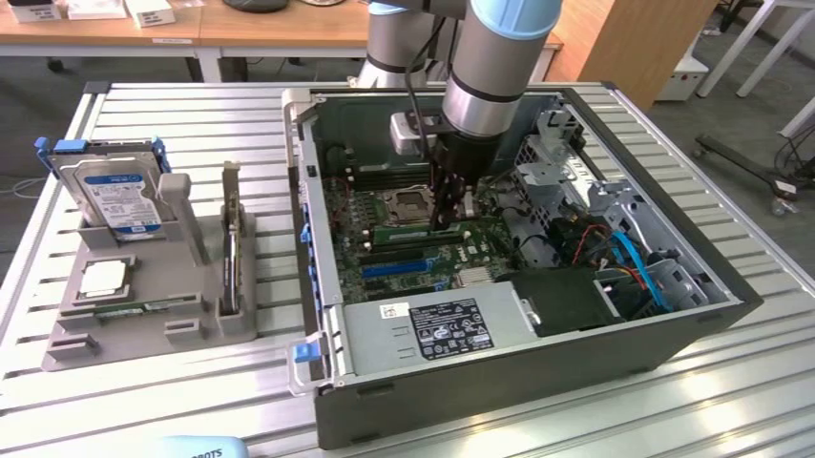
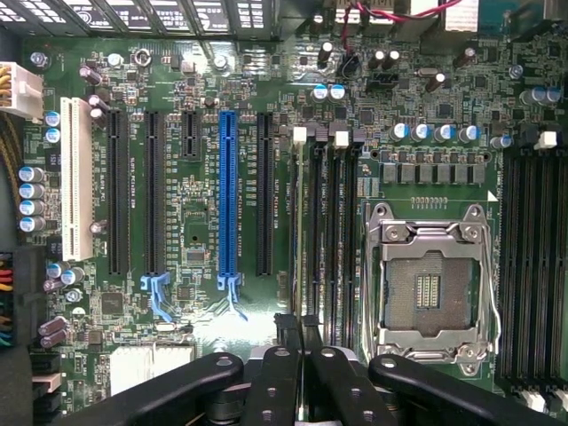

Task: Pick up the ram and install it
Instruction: 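Insert the ram into the slot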

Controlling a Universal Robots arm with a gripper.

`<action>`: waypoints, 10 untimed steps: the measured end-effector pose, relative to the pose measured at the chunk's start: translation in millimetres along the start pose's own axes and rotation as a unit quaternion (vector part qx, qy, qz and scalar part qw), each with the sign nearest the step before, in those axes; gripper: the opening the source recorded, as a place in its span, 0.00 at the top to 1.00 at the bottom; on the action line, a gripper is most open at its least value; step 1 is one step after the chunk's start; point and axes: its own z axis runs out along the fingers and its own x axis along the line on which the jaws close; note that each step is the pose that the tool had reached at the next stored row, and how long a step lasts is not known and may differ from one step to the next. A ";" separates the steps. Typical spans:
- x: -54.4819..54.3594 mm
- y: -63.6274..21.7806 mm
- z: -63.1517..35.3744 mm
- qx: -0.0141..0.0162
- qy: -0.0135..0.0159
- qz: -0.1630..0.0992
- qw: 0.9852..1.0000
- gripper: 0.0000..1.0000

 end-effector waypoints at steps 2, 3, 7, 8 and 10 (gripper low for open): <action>0.3 0.0 0.0 0.000 0.000 0.000 1.000 0.89; 0.2 0.0 0.0 0.000 0.000 0.000 1.000 0.89; 0.3 1.5 0.1 0.000 0.000 0.000 1.000 0.89; 0.3 2.0 0.1 0.000 0.000 0.000 1.000 0.89; 0.3 2.3 0.2 0.000 0.000 0.000 1.000 0.89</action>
